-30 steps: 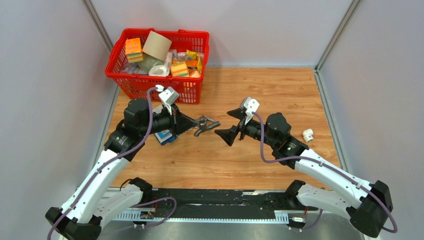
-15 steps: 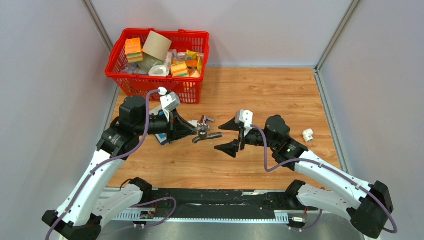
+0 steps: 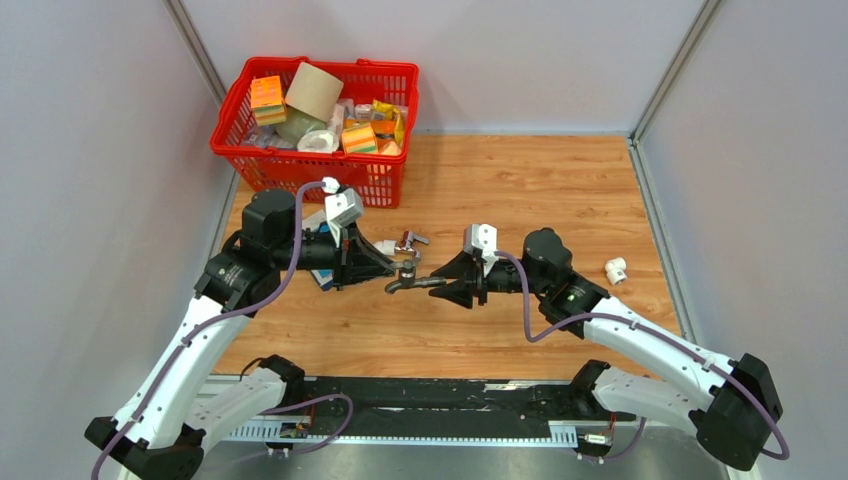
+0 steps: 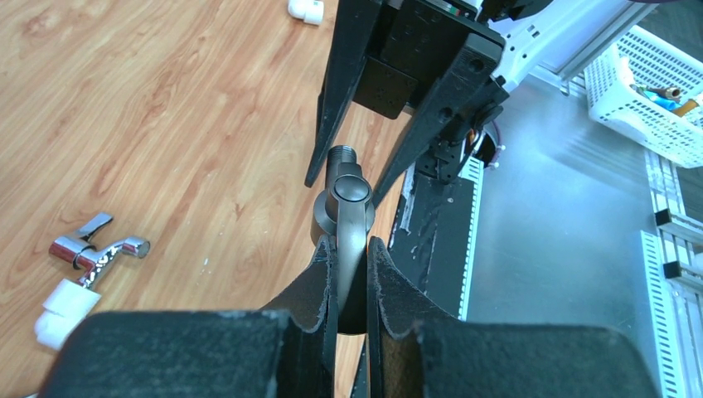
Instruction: Install the water faucets
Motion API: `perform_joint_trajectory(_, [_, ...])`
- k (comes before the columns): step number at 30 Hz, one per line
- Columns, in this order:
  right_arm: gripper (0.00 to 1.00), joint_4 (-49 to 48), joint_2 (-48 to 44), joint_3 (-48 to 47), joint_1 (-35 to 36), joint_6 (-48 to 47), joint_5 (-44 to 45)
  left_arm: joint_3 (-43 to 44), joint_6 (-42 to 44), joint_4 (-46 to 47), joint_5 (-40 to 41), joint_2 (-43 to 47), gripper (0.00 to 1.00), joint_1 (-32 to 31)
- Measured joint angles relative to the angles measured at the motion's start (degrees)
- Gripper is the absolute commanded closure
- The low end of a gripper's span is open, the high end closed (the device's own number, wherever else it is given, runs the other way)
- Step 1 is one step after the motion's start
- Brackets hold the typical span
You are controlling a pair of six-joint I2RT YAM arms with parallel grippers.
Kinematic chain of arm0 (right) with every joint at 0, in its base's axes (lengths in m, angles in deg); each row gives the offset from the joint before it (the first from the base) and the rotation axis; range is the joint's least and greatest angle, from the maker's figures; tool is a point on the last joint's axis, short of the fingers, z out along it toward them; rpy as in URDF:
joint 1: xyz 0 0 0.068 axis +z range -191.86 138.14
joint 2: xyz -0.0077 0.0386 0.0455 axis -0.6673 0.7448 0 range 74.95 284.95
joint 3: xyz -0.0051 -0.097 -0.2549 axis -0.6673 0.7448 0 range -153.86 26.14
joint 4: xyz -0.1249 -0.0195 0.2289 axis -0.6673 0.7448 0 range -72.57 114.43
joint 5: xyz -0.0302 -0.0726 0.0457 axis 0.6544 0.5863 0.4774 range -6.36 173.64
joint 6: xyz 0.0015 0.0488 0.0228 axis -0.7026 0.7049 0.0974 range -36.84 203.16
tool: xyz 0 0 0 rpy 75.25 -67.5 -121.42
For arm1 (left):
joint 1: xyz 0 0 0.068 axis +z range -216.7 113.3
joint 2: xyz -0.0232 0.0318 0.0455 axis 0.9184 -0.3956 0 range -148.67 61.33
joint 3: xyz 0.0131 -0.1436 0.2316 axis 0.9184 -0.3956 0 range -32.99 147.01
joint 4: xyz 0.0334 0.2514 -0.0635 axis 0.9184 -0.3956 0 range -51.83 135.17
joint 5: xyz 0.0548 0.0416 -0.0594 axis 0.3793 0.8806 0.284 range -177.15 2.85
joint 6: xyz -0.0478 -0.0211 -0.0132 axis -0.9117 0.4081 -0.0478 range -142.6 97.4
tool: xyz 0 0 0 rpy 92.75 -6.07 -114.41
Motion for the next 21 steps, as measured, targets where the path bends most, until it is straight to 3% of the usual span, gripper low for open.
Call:
perform_joint_trajectory(5, [1.0, 0.6, 0.0, -0.1, -0.1, -0.3, -1.1, 0.0, 0.8, -0.3, -0.9, -0.2, 1.0, 0.0])
perform_joint_trajectory(6, [1.0, 0.9, 0.0, -0.1, -0.1, -0.4, -1.3, 0.0, 0.9, -0.4, -0.9, -0.3, 1.0, 0.2])
perform_joint_trajectory(8, [1.0, 1.0, 0.0, -0.1, -0.1, -0.5, -1.3, 0.0, 1.0, -0.6, -0.8, -0.3, 0.87, 0.2])
perform_joint_trajectory(10, [1.0, 1.1, 0.0, -0.1, -0.1, -0.6, -1.3, 0.0, 1.1, -0.6, -0.4, -0.3, 0.55, 0.2])
perform_joint_trajectory(12, [1.0, 1.0, 0.0, -0.1, -0.1, -0.4, -0.9, 0.0, 1.2, -0.4, 0.5, -0.3, 0.4, 0.2])
perform_joint_trajectory(17, [1.0, 0.8, -0.1, -0.1, -0.1, 0.7, 1.0, -1.2, 0.7, 2.7, 3.7, 1.6, 0.24, 0.1])
perform_joint_trajectory(21, [1.0, -0.2, -0.5, -0.1, -0.1, 3.0, 2.2, -6.8, -0.8, 8.0, 7.0, 6.3, 0.21, 0.1])
